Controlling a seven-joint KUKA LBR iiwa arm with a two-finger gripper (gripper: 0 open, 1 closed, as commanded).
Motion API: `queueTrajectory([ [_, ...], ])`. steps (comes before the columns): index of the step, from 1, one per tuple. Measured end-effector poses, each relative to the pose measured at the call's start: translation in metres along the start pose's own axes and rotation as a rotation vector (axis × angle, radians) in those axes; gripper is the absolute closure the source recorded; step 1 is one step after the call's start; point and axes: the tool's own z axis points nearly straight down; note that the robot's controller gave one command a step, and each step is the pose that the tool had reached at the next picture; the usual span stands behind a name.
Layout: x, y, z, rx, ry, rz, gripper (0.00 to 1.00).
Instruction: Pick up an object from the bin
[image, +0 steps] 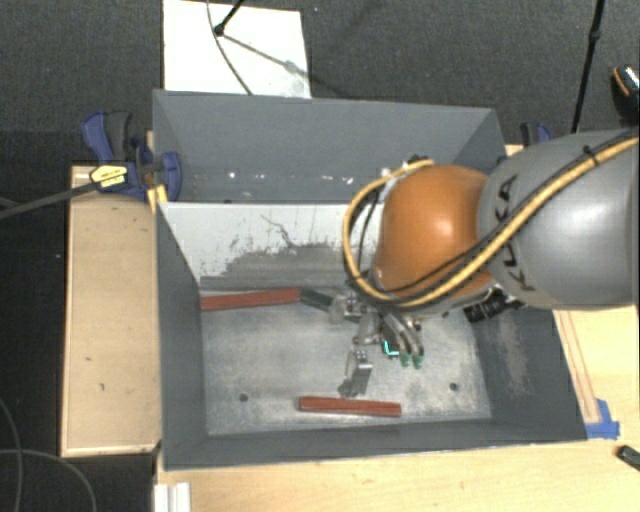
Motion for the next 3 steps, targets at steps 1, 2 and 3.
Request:
queueTrajectory([
  [1, 0.024, -0.032, 0.105, 0.000, -0.006, -0.024, 0.00],
  [2, 0.024, -0.031, 0.102, -0.001, -0.008, -0.021, 1.00],
  [3, 0.007, -0.047, -0.054, 0.000, -0.018, -0.092, 1.00],
])
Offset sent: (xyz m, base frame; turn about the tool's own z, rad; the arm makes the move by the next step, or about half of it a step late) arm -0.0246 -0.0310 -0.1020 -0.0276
